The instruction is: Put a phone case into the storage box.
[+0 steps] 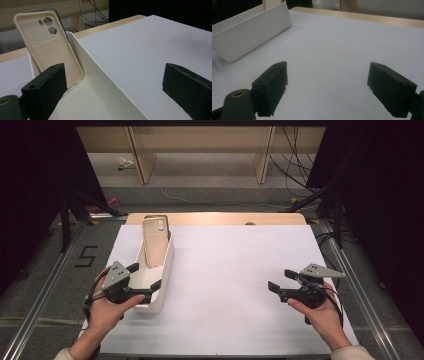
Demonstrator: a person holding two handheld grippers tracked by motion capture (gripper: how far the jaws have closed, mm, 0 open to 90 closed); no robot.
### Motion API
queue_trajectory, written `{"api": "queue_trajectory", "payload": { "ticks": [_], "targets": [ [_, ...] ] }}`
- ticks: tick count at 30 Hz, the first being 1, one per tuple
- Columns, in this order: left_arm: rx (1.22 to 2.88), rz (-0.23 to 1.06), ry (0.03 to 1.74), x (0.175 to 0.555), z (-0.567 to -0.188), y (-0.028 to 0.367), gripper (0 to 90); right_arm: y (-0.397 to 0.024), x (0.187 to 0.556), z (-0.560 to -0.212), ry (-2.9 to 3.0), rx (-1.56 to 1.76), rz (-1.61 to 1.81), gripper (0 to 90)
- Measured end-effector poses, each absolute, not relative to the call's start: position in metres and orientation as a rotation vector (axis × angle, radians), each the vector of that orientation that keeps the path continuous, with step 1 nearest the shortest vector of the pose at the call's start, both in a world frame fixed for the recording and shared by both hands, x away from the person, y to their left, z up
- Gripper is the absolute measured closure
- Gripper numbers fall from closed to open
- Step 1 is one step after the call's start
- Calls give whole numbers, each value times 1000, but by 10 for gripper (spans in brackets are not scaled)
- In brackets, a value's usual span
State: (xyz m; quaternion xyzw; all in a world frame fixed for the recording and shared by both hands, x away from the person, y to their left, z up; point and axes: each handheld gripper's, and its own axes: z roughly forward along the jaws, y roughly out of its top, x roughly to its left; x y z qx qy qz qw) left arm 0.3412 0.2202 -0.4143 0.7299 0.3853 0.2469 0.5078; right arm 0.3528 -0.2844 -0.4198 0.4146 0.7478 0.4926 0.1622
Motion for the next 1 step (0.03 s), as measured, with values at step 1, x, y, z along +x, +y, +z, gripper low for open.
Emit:
{"api": "queue_trajectory", "payload": {
  "ticks": [1],
  "targets": [
    [1760, 595, 928, 341, -414, 220, 52, -284, 353, -420, 2133, 1184, 1405, 174]
  ]
}}
